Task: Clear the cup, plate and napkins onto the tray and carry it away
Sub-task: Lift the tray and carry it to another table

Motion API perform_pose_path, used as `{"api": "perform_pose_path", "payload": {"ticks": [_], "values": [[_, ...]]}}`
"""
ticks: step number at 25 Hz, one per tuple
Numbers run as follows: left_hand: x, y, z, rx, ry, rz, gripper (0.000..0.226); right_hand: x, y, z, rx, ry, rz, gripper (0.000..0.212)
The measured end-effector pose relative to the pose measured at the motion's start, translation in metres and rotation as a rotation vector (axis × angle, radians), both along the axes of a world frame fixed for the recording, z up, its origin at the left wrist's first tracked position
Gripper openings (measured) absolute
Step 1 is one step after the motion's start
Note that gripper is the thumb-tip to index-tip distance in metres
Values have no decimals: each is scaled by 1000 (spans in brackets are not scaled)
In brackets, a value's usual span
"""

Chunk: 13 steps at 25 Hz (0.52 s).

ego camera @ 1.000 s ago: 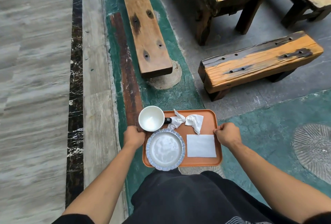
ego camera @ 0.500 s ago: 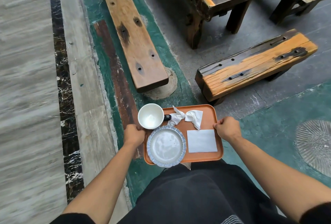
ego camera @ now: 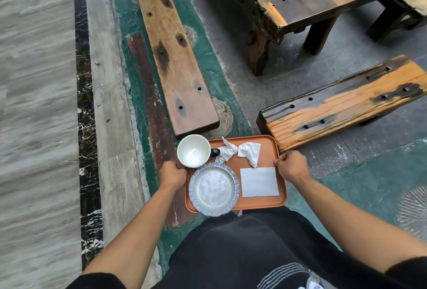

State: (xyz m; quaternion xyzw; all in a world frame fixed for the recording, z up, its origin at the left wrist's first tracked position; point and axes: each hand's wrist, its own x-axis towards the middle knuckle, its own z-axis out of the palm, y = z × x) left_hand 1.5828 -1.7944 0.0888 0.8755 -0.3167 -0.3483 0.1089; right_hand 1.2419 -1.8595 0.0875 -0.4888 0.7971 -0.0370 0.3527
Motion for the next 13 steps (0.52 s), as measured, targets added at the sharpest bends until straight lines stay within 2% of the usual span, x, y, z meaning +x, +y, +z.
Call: {"api": "perform_pose_path", "payload": {"ticks": [8, 13], "values": [[-14, -101, 5, -29, 29, 44, 10, -16, -110, 7, -6, -24, 46, 30], [-7, -162, 4, -28, 32, -8, 25, -9, -160, 5, 0, -29, 19, 27]]}}
